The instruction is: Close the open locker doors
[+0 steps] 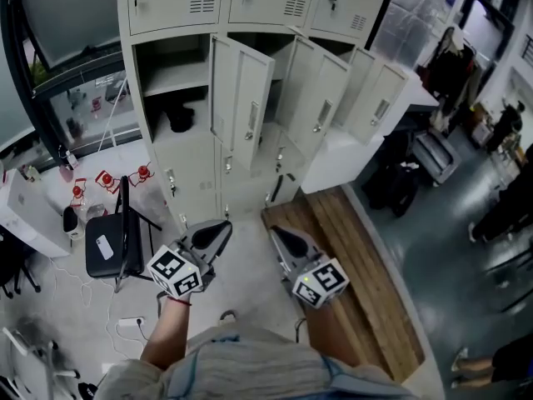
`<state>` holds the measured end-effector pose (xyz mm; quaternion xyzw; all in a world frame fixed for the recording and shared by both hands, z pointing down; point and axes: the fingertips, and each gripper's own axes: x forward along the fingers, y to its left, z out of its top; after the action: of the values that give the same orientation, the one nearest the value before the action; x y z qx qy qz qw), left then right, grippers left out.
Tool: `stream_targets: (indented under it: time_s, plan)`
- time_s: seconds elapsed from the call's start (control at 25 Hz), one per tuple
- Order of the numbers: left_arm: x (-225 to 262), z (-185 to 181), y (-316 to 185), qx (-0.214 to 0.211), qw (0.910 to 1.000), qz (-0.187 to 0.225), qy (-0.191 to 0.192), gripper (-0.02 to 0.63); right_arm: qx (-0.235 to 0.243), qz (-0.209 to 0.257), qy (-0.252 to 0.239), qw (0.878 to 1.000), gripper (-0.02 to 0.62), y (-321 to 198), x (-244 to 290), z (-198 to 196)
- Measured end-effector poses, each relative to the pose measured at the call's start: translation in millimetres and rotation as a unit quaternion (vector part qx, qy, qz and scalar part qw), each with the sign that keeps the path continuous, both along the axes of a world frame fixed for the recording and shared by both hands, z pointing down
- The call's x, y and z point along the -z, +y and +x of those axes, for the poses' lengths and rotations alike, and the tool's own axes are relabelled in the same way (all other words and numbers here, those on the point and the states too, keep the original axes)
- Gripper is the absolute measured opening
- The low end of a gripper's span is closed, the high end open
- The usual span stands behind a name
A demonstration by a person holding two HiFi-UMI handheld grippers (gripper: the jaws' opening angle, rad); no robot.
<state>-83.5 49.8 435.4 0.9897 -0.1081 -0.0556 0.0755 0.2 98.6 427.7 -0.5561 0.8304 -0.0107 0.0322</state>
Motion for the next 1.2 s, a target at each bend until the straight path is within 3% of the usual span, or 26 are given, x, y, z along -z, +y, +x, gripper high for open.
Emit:
stream_targets:
  time_s: [0.48,0.76,1.2]
  plan:
    - [-3,-5,-31,-0.018,0.9998,-0.002,-0.010,0.003,0.003,-0.018,0.002,1.000,0.005,-47,-4,-2]
    - [-6,-5,-66,0.016,0.9997,-0.010,-0.015,0.003,0.022,-0.019,-0.006,1.000,0.005,-88,-6,18]
    - [-3,30,-124,0.046,0.9984,-0.023,-0.024,0.003,0.051,-0.017,-0.003,0.999,0.005,-167,3,63]
